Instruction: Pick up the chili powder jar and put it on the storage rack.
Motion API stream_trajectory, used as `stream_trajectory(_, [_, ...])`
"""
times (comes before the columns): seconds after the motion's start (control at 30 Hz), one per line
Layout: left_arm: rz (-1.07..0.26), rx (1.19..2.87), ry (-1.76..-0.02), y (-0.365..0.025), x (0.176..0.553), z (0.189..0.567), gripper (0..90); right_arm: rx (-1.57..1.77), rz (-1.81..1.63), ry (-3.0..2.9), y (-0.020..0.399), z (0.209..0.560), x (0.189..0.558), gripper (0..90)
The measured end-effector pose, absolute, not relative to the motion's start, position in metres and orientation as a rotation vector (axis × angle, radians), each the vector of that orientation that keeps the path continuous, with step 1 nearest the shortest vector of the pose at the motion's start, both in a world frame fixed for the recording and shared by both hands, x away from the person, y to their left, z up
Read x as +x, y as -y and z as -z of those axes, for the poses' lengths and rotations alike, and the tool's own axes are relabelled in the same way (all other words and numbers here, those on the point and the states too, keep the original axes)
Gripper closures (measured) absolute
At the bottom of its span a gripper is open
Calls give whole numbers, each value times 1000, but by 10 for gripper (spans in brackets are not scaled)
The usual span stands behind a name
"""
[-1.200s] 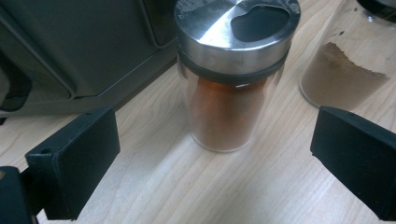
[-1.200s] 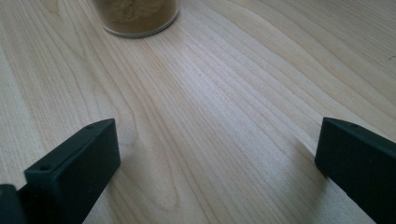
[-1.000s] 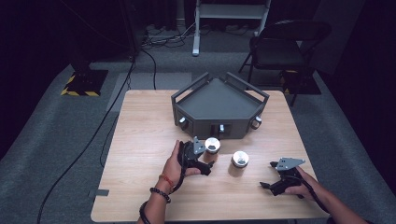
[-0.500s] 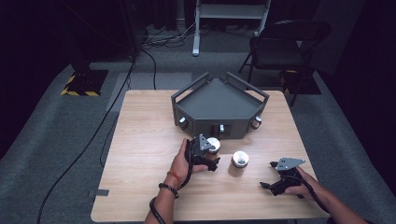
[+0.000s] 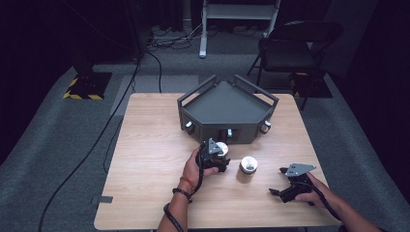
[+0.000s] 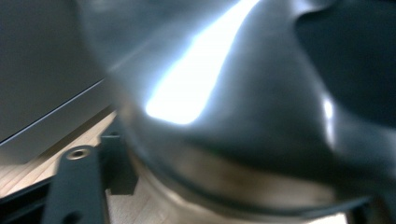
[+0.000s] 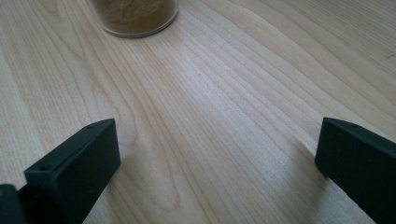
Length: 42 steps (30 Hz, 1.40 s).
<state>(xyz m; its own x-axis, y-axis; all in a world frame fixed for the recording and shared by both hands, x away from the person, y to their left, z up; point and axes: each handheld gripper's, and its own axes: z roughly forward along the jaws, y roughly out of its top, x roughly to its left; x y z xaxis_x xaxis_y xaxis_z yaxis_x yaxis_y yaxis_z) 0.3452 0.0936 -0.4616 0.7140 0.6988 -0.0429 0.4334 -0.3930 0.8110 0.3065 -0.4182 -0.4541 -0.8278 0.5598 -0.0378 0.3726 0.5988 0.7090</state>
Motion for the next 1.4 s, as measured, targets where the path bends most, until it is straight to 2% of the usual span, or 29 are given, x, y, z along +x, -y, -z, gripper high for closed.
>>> stream_trajectory(0.57, [-405, 2015, -904, -96, 341, 459, 312, 766, -1053, -2572, 418, 454, 306, 0])
stream_trajectory(1.4, [-448, 1957, -920, -108, 332, 410, 312, 765, -1049, -2575, 418, 453, 307, 0])
